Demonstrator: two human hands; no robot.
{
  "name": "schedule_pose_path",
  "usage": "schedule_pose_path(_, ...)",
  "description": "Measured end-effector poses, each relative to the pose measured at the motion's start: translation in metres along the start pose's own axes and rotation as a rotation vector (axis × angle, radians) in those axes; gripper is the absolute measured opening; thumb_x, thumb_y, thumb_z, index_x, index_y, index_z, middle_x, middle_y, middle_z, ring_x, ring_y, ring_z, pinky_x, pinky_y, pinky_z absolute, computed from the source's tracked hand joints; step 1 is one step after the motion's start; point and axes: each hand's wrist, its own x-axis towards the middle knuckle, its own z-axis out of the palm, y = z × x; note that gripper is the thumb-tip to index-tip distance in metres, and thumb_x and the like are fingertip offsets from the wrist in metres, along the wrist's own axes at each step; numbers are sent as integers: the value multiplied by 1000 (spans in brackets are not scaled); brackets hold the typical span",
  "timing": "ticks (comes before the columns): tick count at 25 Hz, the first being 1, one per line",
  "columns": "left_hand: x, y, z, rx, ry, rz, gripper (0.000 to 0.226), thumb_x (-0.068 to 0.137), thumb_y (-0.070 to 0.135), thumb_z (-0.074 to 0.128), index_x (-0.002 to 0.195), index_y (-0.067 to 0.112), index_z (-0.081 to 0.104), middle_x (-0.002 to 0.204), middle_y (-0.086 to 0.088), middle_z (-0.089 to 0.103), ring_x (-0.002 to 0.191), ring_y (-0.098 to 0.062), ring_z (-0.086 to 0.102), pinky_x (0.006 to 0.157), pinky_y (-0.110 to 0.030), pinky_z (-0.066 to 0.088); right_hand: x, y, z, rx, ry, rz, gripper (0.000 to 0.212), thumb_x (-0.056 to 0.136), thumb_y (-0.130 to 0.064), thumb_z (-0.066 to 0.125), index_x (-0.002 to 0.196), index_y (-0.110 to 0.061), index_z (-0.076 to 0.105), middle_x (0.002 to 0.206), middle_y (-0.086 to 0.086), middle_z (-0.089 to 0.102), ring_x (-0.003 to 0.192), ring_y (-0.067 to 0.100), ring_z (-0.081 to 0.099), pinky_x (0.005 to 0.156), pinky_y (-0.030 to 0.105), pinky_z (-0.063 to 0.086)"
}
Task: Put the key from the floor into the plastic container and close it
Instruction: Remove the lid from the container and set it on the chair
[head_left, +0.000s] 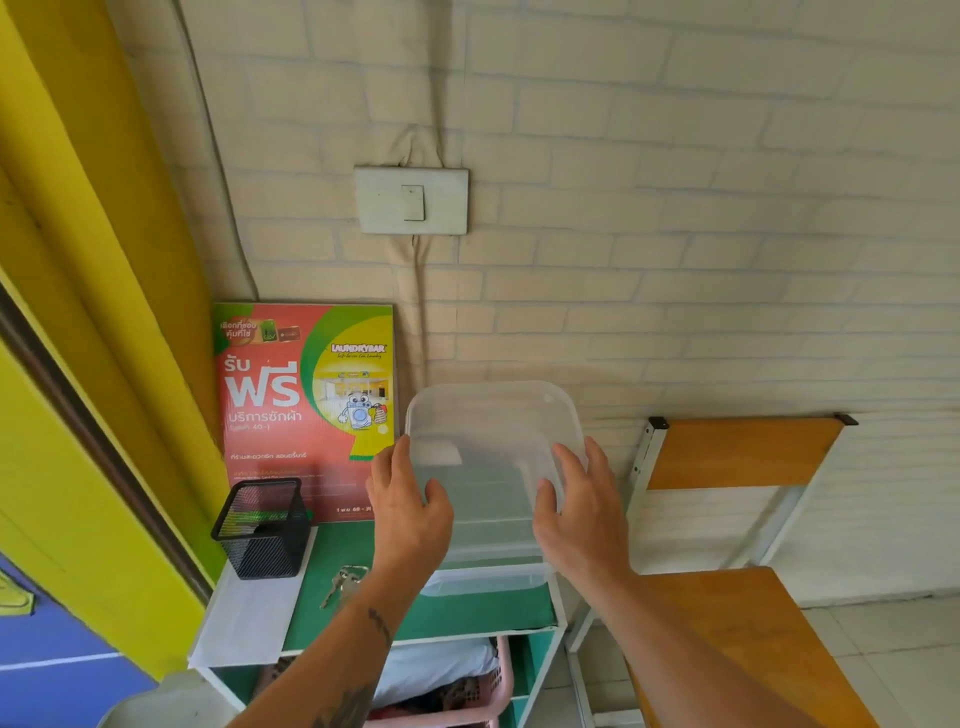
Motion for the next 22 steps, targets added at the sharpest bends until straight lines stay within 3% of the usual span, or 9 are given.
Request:
schedule_pose_path(5,-15,18,26,-10,-30,111,64,95,4,41,155,13,21,162,-1,22,147,-20,24,113,-20,16,1,29,-28,-27,26,-39,54,98,-38,45,149,-23,36,165,-1,10,149,22,17,113,42,35)
schedule_pose_path(8,-29,36,54,4,-74,183,65,96,7,38,156,19,16,165,4,11,149,-15,18,109,-16,13,-1,62,-51,-34,26,-28,55,99,-39,44,150,-22,34,165,-6,8,149,19,16,114,40,35)
schedule_pose_path(13,-60,72,121,100,-134,234,65,97,12,36,157,19,12,166,0,6,151,-19,15,116,-26,16,-8,133,-93,-70,9,5,55,99,-37,43,150,-16,35,163,-3,18,146,17,22,111,34,34)
schedule_pose_path(17,-104,97,201,249,-221,199,65,95,13,35,156,19,14,166,-3,4,147,-26,26,114,-42,36,-18,221,-127,-118,-78,52,56,100,-38,40,150,-14,33,163,1,19,145,19,22,113,32,28)
schedule_pose_path(22,-156,110,288,356,-353,125,64,94,11,33,155,13,15,166,-5,0,150,-27,17,117,-40,32,-38,318,-145,-148,-204,149,56,99,-35,36,150,-14,32,164,3,16,148,22,18,114,36,29)
